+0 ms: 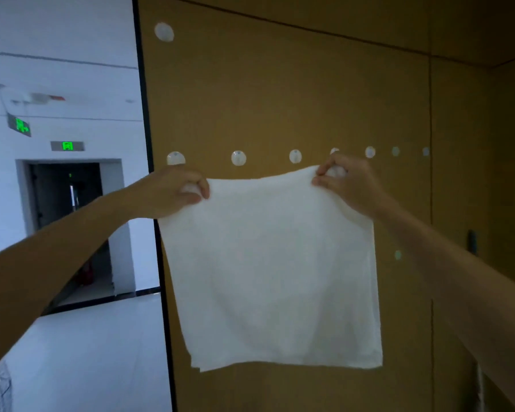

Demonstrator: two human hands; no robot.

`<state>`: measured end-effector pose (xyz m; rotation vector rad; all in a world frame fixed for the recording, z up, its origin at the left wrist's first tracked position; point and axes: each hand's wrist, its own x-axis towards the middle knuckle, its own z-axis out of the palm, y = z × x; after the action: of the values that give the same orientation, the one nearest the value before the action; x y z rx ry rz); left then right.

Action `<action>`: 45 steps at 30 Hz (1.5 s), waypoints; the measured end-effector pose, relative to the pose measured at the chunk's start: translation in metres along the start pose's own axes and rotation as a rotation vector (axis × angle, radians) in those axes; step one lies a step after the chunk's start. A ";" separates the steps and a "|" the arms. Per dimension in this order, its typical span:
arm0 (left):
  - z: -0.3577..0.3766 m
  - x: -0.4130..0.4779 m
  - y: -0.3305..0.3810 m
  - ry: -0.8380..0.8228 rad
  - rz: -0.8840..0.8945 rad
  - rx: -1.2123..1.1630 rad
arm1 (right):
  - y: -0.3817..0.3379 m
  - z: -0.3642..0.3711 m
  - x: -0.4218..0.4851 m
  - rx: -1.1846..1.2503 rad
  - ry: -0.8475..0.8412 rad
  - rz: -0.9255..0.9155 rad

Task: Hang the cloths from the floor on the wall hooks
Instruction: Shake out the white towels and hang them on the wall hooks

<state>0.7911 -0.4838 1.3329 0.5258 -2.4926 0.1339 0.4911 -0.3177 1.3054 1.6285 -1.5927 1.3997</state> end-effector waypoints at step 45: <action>0.110 0.088 -0.180 -0.189 -0.462 0.094 | 0.134 0.325 0.135 0.269 -0.502 -0.316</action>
<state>0.7391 -0.7018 1.2882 1.1835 -2.4777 0.0200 0.4501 -0.6889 1.2593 2.4188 -1.3389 1.1292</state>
